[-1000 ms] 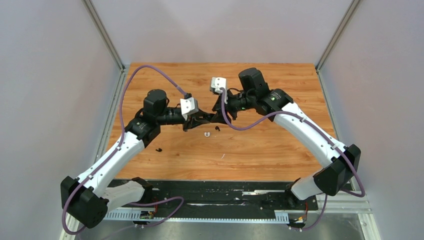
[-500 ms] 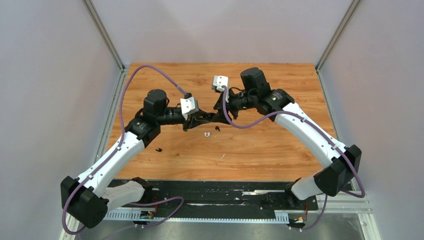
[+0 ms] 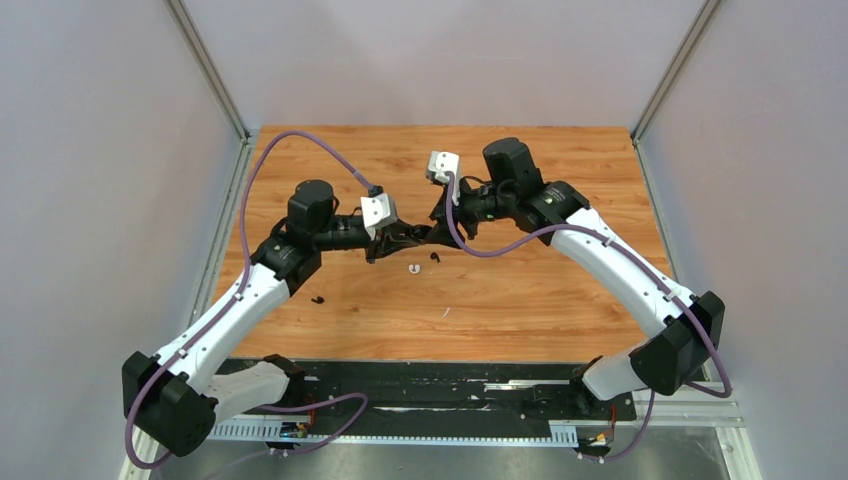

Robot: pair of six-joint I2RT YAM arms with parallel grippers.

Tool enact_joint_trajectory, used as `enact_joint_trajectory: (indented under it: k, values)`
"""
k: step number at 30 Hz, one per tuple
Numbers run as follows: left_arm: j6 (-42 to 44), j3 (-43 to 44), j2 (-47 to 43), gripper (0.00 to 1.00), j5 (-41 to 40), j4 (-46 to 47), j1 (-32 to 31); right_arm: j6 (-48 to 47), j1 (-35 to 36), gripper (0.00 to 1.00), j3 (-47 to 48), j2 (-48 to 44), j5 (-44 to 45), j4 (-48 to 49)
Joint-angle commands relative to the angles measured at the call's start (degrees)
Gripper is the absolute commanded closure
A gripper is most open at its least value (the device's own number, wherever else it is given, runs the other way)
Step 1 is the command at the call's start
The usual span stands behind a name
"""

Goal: Insert the wireless bluetooth earbuds into the charging case
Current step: Open the charging case at the center of the board.

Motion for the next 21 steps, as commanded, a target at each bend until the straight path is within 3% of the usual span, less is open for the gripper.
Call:
enact_joint_trajectory:
  k: [1,10,21]
  values:
    - [-1.4,-0.5,-0.7,1.00,5.6,-1.2,-0.9,0.2,-2.1,0.51,0.2,-1.8,6.9,7.2]
    - [-2.1,-1.0,-0.5,1.00,5.5,-1.2,-0.9,0.7,-2.3,0.55,0.5,-2.2,7.8,8.4]
    - [-7.8,-1.5,-0.9,1.00,3.6,2.8,-0.7,0.5,-2.3,0.54,-1.9,-2.8,1.4,7.2]
